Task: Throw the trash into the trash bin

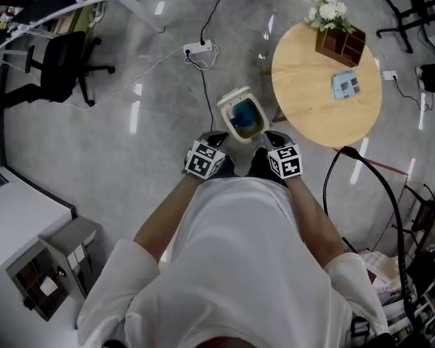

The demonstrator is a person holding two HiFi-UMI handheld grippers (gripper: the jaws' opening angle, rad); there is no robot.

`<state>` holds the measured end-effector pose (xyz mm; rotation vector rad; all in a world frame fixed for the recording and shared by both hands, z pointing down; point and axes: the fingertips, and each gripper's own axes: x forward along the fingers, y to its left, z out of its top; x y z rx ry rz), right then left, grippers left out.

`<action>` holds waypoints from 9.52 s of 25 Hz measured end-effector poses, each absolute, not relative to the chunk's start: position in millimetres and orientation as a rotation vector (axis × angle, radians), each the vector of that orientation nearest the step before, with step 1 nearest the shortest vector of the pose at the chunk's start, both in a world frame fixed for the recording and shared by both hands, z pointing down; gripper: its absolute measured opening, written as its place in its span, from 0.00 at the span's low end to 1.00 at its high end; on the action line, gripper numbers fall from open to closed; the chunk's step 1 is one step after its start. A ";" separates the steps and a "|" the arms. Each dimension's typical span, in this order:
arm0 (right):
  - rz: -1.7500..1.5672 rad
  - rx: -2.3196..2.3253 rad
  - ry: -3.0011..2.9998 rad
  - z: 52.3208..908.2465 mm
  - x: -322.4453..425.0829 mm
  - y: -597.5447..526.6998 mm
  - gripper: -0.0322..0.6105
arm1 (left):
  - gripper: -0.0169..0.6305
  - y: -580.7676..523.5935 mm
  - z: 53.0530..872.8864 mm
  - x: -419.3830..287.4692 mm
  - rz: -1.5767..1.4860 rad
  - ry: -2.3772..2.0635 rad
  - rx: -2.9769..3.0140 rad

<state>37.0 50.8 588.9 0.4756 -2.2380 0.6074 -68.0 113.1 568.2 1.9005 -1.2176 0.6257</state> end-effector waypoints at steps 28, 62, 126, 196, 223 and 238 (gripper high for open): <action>0.558 0.441 -2.315 539.2 20.2 39.4 0.05 | 0.03 89.7 518.9 -71.8 0.581 -1.252 1.980; 0.562 0.453 -2.324 531.8 28.8 29.5 0.05 | 0.03 78.4 525.0 -47.3 0.574 -1.208 1.966; 0.655 0.600 -2.359 525.9 101.9 -46.4 0.08 | 0.03 23.5 523.3 -1.2 0.549 -1.214 1.976; 0.617 0.905 -2.078 620.4 256.5 -295.9 0.32 | 0.03 -68.8 544.1 39.4 0.484 -1.349 1.824; 0.593 0.934 -1.829 700.6 262.6 -324.2 0.54 | 0.03 -62.3 563.5 35.8 0.485 -1.379 1.723; 0.560 0.944 -1.847 701.2 255.5 -325.3 0.31 | 0.03 -52.2 573.4 34.8 0.499 -1.378 1.694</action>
